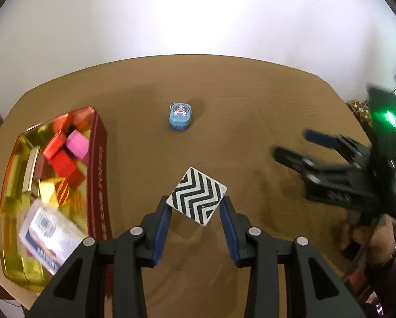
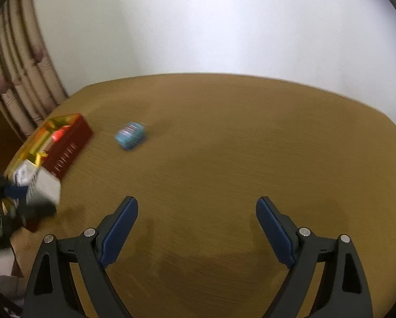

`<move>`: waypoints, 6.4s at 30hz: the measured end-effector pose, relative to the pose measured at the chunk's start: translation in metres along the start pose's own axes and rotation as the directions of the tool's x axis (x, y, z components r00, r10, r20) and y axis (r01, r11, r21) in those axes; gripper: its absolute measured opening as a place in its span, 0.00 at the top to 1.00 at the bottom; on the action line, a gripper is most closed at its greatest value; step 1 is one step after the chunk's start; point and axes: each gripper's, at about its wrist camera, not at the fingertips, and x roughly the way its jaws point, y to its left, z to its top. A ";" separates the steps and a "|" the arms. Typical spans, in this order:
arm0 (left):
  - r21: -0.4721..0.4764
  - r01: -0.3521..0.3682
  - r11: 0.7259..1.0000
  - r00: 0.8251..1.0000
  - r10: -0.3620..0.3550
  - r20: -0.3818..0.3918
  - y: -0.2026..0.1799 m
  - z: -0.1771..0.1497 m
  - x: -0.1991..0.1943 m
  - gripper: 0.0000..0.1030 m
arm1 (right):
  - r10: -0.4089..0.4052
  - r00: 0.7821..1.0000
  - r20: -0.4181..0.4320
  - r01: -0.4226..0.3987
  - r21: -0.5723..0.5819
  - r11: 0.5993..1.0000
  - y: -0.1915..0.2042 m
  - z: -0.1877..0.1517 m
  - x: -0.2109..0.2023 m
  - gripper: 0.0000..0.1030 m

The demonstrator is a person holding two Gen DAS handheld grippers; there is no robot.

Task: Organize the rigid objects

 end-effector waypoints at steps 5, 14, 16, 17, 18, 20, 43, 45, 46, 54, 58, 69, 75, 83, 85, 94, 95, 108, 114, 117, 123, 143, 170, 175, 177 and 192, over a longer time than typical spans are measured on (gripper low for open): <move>-0.031 0.004 1.000 1.000 -0.003 0.026 0.021 -0.026 -0.026 0.63 | 0.071 0.997 -0.019 -0.072 -0.034 0.997 0.041 0.034 0.027 0.14; -0.105 0.008 0.994 0.995 0.003 0.103 0.064 -0.050 -0.075 0.63 | 0.033 0.997 -0.067 -0.031 0.034 0.999 0.073 0.068 0.075 0.18; -0.119 0.005 0.993 0.994 0.009 0.112 0.072 -0.055 -0.081 0.63 | 0.011 0.996 -0.091 -0.008 0.039 0.999 0.077 0.070 0.085 0.20; -0.127 0.000 0.992 0.993 0.015 0.117 0.077 -0.057 -0.085 0.63 | 0.006 0.995 -0.095 -0.001 0.046 0.999 0.079 0.070 0.089 0.20; -0.134 0.000 0.991 0.993 0.016 0.120 0.081 -0.060 -0.086 0.63 | -0.003 0.995 -0.096 0.008 0.051 0.999 0.081 0.071 0.092 0.20; -0.145 -0.001 0.989 0.992 0.019 0.127 0.087 -0.061 -0.092 0.63 | -0.024 0.995 -0.100 0.029 0.050 0.998 0.082 0.071 0.098 0.21; -0.315 -0.126 0.941 0.976 0.175 0.132 0.167 -0.081 -0.136 0.63 | -0.077 0.993 -0.085 0.077 -0.012 0.997 0.088 0.046 0.078 0.72; -0.312 -0.124 0.942 0.977 0.172 0.129 0.176 -0.078 -0.132 0.63 | -0.068 0.995 -0.078 0.067 -0.011 0.998 0.089 0.040 0.069 0.72; -0.308 -0.127 0.943 0.976 0.174 0.129 0.179 -0.077 -0.129 0.63 | -0.069 0.995 -0.074 0.069 -0.013 0.998 0.090 0.038 0.066 0.72; -0.237 -0.198 0.951 0.967 0.229 0.111 0.207 -0.056 -0.100 0.63 | -0.066 0.996 -0.061 0.064 -0.022 0.998 0.088 0.026 0.057 0.72; -0.197 -0.230 0.953 0.963 0.252 0.095 0.219 -0.045 -0.082 0.63 | -0.068 0.996 -0.061 0.067 -0.019 0.998 0.092 0.021 0.058 0.72; -0.089 -0.315 0.945 0.943 0.322 0.087 0.221 -0.029 -0.054 0.62 | -0.063 0.994 -0.086 0.064 0.003 0.998 0.080 0.011 0.063 0.72; -0.078 -0.299 0.951 0.948 0.306 0.089 0.215 -0.029 -0.056 0.62 | -0.061 0.995 -0.083 0.062 0.003 0.998 0.082 0.012 0.064 0.72; -0.124 -0.269 0.955 0.956 0.280 0.083 0.220 -0.029 -0.065 0.62 | -0.041 0.998 -0.041 0.041 -0.004 0.999 0.092 0.021 0.043 0.72; -0.164 -0.247 0.955 0.960 0.264 0.093 0.220 -0.032 -0.076 0.62 | -0.026 0.999 -0.020 0.026 -0.017 1.000 0.099 0.027 0.033 0.72; -0.310 -0.221 0.925 0.950 0.276 0.144 0.201 -0.072 -0.132 0.62 | 0.121 0.992 0.035 -0.117 -0.115 0.987 0.165 0.058 0.001 0.72; -0.327 -0.219 0.919 0.949 0.278 0.148 0.201 -0.077 -0.138 0.62 | 0.139 0.990 0.033 -0.134 -0.122 0.983 0.172 0.061 0.001 0.72; -0.424 -0.238 0.874 0.926 0.336 0.172 0.195 -0.117 -0.162 0.62 | 0.200 0.978 -0.056 -0.206 -0.169 0.964 0.239 0.066 0.047 0.72; -0.419 -0.226 0.879 0.936 0.316 0.157 0.197 -0.119 -0.153 0.62 | 0.172 0.981 -0.085 -0.184 -0.169 0.968 0.242 0.062 0.069 0.72; -0.415 -0.226 0.881 0.936 0.314 0.157 0.196 -0.119 -0.150 0.62 | 0.170 0.981 -0.098 -0.185 -0.165 0.969 0.241 0.058 0.075 0.72; -0.414 -0.228 0.881 0.939 0.311 0.145 0.197 -0.120 -0.145 0.62 | 0.168 0.980 -0.104 -0.183 -0.162 0.970 0.243 0.057 0.083 0.71; -0.383 -0.249 0.890 0.935 0.323 0.144 0.189 -0.122 -0.139 0.62 | 0.162 0.972 0.168 -0.127 -0.199 0.972 0.240 0.032 -0.018 0.40; -0.333 -0.248 0.910 0.896 0.346 0.277 0.155 -0.122 -0.177 0.46 | -0.035 0.914 0.405 0.118 -0.183 0.976 0.245 -0.026 -0.137 0.15; -0.320 -0.252 0.913 0.889 0.349 0.296 0.148 -0.123 -0.182 0.46 | -0.051 0.906 0.421 0.139 -0.180 0.974 0.242 -0.030 -0.150 0.13; -0.314 -0.245 0.917 0.891 0.341 0.300 0.147 -0.122 -0.183 0.46 | -0.056 0.903 0.426 0.143 -0.176 0.974 0.240 -0.031 -0.154 0.13; -0.282 -0.253 0.925 0.900 0.333 0.283 0.141 -0.122 -0.176 0.46 | -0.072 0.894 0.441 0.164 -0.176 0.971 0.240 -0.038 -0.168 0.10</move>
